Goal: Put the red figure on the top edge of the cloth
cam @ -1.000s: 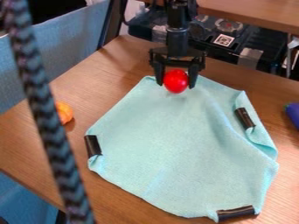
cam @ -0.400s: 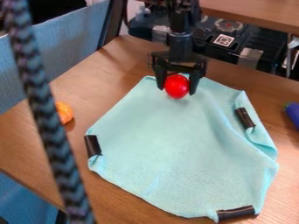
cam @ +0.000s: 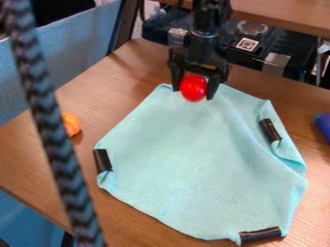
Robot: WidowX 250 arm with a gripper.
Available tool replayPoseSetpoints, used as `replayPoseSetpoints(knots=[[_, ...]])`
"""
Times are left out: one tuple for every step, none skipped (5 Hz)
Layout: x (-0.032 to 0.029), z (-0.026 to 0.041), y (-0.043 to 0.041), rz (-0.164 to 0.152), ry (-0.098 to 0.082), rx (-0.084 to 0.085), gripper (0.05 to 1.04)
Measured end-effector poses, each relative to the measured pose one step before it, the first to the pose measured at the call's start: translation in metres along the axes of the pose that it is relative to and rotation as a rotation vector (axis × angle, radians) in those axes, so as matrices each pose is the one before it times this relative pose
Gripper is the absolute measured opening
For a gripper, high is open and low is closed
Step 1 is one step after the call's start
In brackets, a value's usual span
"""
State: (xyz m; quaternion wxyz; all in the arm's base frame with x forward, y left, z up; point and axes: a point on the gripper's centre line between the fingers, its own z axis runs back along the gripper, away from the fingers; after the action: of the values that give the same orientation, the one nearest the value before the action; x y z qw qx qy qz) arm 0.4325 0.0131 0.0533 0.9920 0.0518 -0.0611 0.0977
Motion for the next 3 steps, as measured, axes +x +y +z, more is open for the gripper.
replayPoseSetpoints(knots=[[0.00389, 0.02208, -0.00390, -0.1074, 0.0723, -0.2078, 1.001], [-0.00230, -0.01153, 0.02647, 0.1198, -0.0606, 0.2185, 1.001], [0.00139, 0.02068, -0.01519, -0.0585, 0.0446, -0.1730, 1.001]])
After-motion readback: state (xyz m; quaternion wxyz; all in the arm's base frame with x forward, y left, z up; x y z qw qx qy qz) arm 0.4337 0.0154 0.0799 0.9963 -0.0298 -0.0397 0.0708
